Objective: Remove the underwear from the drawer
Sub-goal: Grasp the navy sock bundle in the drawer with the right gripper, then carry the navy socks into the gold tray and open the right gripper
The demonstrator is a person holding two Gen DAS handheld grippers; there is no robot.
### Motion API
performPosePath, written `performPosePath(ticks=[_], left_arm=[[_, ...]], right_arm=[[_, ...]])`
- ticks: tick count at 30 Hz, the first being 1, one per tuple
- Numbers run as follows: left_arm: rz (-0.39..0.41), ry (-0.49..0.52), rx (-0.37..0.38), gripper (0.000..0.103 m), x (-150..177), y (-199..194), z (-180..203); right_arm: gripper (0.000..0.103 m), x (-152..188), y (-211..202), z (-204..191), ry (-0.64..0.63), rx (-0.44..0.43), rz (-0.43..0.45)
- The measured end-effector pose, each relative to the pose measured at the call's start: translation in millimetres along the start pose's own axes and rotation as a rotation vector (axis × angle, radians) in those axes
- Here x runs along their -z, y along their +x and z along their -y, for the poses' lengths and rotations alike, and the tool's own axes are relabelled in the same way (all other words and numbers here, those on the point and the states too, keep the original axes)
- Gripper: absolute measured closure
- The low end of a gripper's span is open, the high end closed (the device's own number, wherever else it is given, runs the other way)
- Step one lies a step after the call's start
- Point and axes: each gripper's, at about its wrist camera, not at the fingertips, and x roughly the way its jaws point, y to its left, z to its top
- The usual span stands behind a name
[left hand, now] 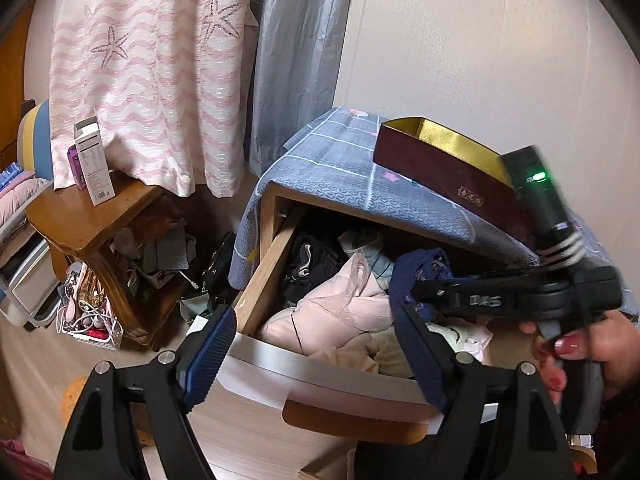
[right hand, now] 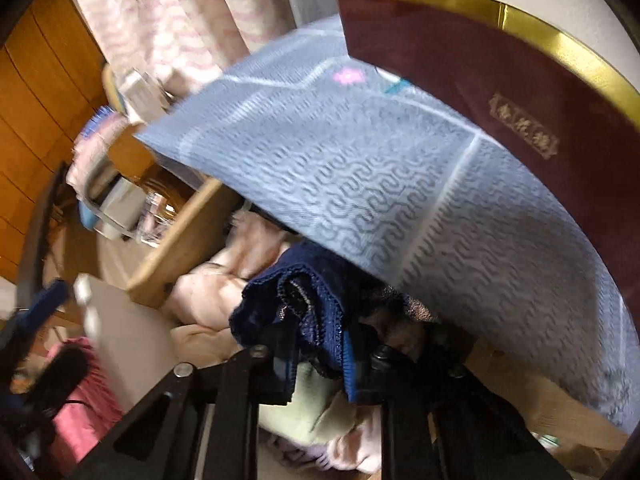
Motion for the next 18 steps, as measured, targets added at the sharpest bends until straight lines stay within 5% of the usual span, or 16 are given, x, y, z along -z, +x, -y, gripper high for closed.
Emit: performPosePath(ticks=[12, 18], left_arm=[[-0.015, -0.007, 0.079, 0.02, -4, 2, 6], [-0.051, 0.07, 0.106, 0.02, -17, 16, 26]], right_arm=[[0.088, 18, -99, 4, 0.033, -0.283, 0.17], [0.088, 14, -167, 14, 0.024, -0.382, 0.338]])
